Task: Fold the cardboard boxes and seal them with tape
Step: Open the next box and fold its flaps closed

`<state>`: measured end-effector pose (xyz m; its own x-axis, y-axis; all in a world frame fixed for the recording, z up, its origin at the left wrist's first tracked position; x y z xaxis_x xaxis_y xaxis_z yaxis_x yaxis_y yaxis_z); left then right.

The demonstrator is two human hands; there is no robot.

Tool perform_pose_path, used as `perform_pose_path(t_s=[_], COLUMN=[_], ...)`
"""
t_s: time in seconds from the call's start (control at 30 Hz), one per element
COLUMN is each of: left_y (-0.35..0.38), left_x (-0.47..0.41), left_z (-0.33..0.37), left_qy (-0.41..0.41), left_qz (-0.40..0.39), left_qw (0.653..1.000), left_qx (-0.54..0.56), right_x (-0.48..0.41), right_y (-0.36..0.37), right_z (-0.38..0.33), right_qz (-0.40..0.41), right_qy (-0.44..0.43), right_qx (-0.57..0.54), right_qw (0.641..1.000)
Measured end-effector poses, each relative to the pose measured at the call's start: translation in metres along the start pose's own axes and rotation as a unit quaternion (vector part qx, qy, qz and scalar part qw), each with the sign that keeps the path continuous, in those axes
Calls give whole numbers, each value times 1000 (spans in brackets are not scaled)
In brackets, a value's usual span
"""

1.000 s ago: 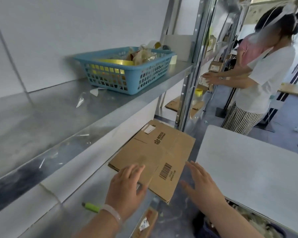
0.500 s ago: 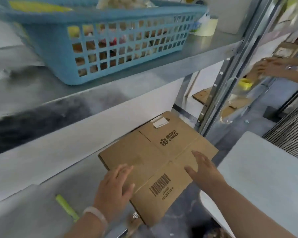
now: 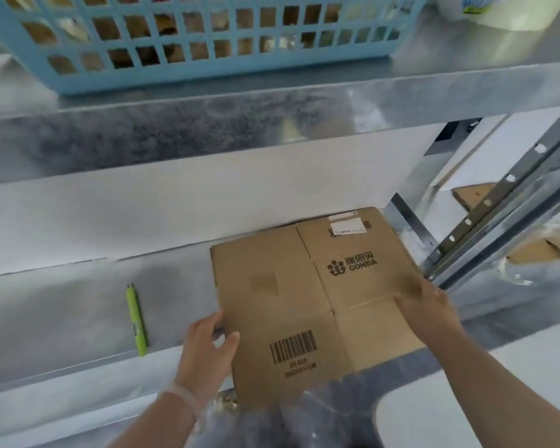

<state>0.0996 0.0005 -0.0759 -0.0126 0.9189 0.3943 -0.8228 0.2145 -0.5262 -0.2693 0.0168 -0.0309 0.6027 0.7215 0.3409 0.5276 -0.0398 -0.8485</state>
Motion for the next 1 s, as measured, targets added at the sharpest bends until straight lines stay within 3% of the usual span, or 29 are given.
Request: perform_pose_path(t_s=[0.23,0.37,0.47,0.6,0.77,1.0], left_y=[6,-3,-13,-23,-49,-97], left_x=[8,8,8,16,32,53], left_z=[27,26,28,32,27,16], left_qy=[-35,-28,-14,27,64,89], left_qz=[59,89,118,134,170,167], left_qw=[988,987,985,981,972,943], left_qx=[135,128,123,141,147,275], right_x=[-3,1,7,14,34,56], right_y=[-3,-4,-3,2,-5,-25], right_z=[14,20,19,17,2,-11], right_qz=[20,25,0,-13,1,-94], right_qy=[-16,-40,-11,15,-47,-127], right_qx=[8,-20,-101,-206,-306,-417], right_qw=[1000,999,995,978,951,895])
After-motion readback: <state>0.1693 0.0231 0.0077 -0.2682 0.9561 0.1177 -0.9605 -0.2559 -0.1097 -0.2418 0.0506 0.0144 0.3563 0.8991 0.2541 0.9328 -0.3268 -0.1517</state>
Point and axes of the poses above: each hand's wrist, its own x-axis away from the middle knuckle, its own y-axis out of the palm, z = x × y, the point moved 1 cm from there along -x, towards the middle knuckle, and after that the axes turned 2 degrees about z, right-handed, at the moved point
